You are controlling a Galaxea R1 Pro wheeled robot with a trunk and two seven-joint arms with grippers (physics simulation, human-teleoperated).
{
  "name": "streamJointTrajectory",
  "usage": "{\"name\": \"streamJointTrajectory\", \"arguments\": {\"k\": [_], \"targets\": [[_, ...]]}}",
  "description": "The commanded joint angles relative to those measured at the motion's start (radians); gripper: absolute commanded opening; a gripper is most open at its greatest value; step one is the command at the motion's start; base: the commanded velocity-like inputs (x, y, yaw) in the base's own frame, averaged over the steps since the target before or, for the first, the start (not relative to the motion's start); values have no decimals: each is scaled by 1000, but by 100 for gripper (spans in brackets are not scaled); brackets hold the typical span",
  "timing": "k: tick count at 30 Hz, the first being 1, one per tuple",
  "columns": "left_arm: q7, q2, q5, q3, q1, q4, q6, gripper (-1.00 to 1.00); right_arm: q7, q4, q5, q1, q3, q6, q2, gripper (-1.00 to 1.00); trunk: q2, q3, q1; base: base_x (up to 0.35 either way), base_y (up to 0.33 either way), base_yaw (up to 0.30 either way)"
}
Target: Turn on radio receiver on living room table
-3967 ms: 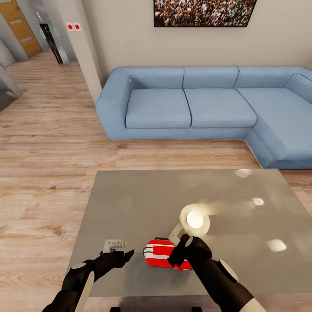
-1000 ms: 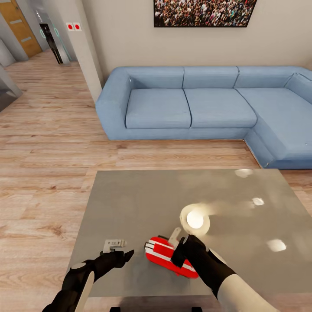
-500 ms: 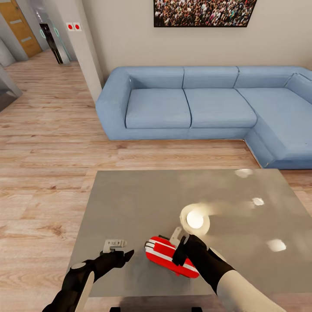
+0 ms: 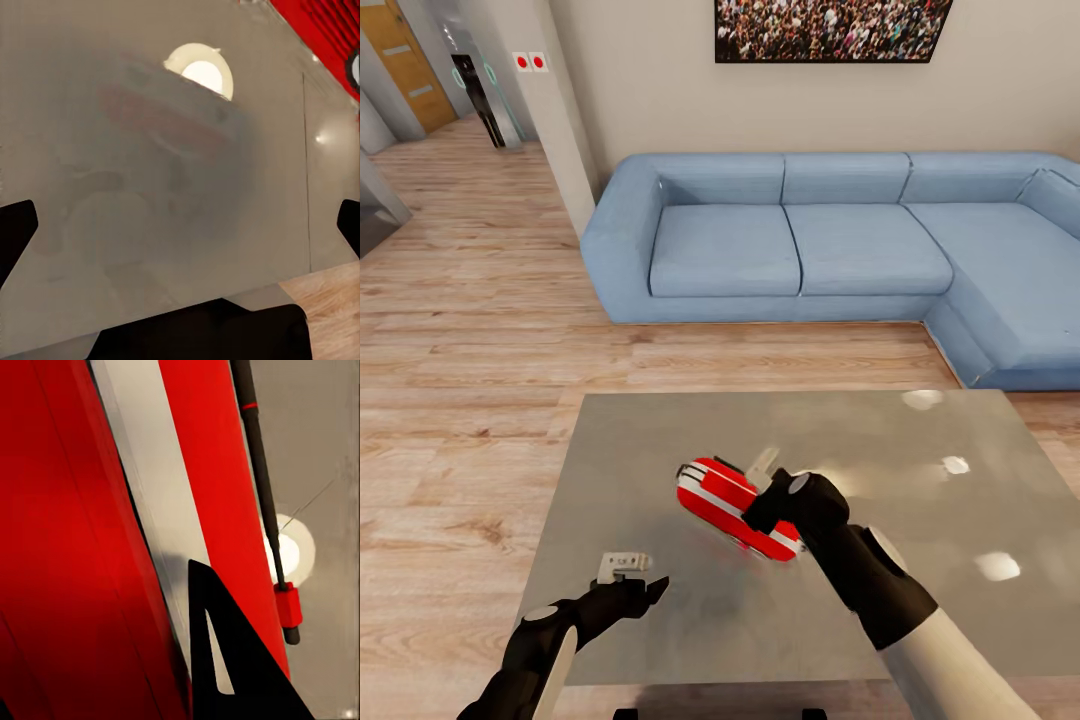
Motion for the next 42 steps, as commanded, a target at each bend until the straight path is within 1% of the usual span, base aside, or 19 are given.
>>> {"name": "streamJointTrajectory", "arguments": {"k": [1,5,8,15,16,20,22,24,26,27,29,30,32,34,37,39,41,42], "targets": [[0,0,0,0,0,0,-1,100,14,-58,-10,1,3,63,-6,-100,0,0,0,0,0,0],[0,0,0,0,0,0,-1,100,18,-108,-10,1,8,109,-7,-100,0,0,0,0,0,0],[0,0,0,0,0,0,-1,100,24,-123,-10,1,9,128,-7,-100,0,0,0,0,0,0],[-1,0,0,0,0,0,-1,100,28,-130,-11,1,9,137,-8,-100,0,0,0,0,0,0],[-1,0,1,0,0,0,-1,100,37,-130,-17,1,7,137,-8,-100,0,0,0,0,0,0],[-3,0,3,0,0,-1,-1,100,89,-129,-21,1,-1,137,-8,-100,0,0,0,0,0,0],[-4,0,4,0,0,-2,-1,100,139,-128,-22,1,-12,137,-8,-100,0,0,0,0,0,0],[-17,0,5,0,0,-5,-1,100,225,-128,-23,1,-47,137,-7,-100,0,0,0,0,0,0],[-59,0,6,1,0,-9,-1,100,318,-127,-23,1,-104,137,-7,-100,0,0,0,0,0,0],[-72,0,5,1,0,-10,-1,100,337,-126,-22,1,-118,137,-6,-100,0,0,0,0,0,0],[-121,0,4,1,0,-12,-2,100,388,-119,-23,1,-170,137,-6,-100,0,0,0,0,0,0],[-165,-1,4,1,0,-15,-5,100,419,-100,-22,1,-222,137,-7,-100,0,0,0,0,0,0],[-172,-1,5,1,0,-17,-6,100,424,-79,-21,1,-231,137,-7,-100,0,0,0,0,0,0],[-178,-1,8,1,0,-35,-6,100,427,-33,-21,1,-238,134,-8,-100,0,0,0,0,0,0],[-183,-2,11,1,0,-39,-6,100,427,-22,-21,1,-238,133,-7,-100,0,0,0,0,0,0],[-207,-2,12,1,0,-41,-6,100,426,-17,-21,1,-240,133,-7,-100,0,0,0,0,0,0],[-254,-2,11,1,0,-43,-6,100,426,-15,-21,0,-241,134,-7,-100,0,0,0,0,0,0],[-266,-2,11,1,0,-43,-5,100,426,-15,-21,1,-242,134,-7,-100,0,0,0,0,0,0]]}}
